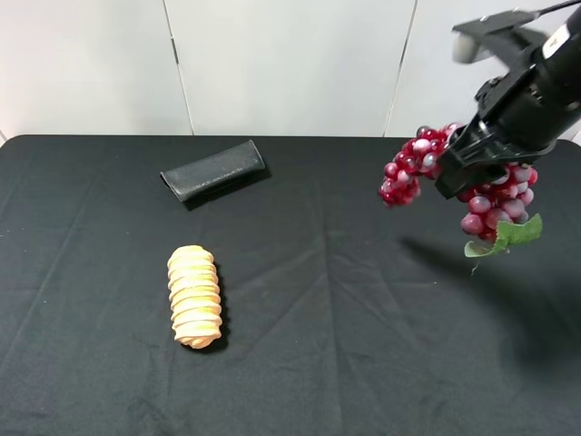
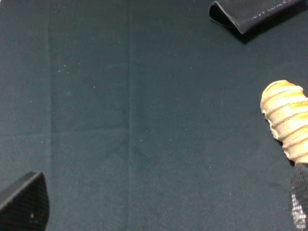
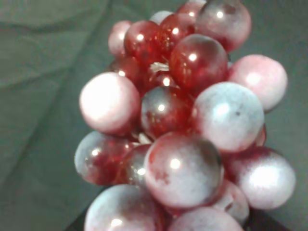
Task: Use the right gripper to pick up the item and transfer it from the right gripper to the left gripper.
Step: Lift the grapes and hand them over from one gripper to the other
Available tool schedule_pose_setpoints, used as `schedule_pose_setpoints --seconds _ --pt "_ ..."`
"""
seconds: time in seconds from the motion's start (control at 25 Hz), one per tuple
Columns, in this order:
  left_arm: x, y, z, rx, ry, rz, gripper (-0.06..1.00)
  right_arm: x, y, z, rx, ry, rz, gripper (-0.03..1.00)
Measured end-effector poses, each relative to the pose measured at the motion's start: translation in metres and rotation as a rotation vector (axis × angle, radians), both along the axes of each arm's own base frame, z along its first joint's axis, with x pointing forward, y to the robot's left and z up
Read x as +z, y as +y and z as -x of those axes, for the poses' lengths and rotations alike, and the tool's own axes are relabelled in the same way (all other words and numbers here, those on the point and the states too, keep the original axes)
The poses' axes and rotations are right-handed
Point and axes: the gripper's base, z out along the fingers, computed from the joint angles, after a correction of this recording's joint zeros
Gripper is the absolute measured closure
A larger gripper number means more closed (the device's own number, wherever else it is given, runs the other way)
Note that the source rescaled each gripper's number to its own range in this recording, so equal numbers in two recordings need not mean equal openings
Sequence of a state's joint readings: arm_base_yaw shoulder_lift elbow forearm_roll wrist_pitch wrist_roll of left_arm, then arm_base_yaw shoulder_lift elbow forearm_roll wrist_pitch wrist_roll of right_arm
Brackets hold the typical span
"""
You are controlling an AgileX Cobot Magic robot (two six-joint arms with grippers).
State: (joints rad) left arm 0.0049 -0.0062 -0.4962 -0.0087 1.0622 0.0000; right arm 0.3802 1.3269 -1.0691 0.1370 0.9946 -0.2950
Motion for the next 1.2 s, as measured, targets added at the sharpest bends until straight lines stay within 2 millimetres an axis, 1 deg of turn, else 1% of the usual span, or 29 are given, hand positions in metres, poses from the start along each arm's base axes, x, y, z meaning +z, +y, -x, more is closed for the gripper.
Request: schedule_pose_setpoints --seconds 0.2,0.32,0.56,0.76,1.0,1.2 --pt "0.000 0.000 0.000 0.000 0.000 0.000 -0.06 0.018 0.002 0.017 0.052 -0.019 -0.087 0.97" --pt "0.000 0.000 0.000 0.000 0.000 0.000 -0.06 0.022 0.002 0.024 0.074 -0.011 -0.114 0.97" --pt "0.000 0.000 0.000 0.000 0.000 0.000 -0.06 0.022 0.004 0.027 0.095 0.021 -0.122 0.97" --pt "0.000 0.000 0.000 0.000 0.000 0.000 -0.06 0.020 0.003 0.031 0.155 0.044 -0.096 0.97" --pt "0.000 0.000 0.000 0.000 0.000 0.000 -0.06 0.020 0.003 0.032 0.177 0.049 -0.087 0.97" --pt "0.000 0.000 0.000 0.000 0.000 0.000 -0.06 0.020 0.002 0.032 0.242 0.032 -0.066 0.97"
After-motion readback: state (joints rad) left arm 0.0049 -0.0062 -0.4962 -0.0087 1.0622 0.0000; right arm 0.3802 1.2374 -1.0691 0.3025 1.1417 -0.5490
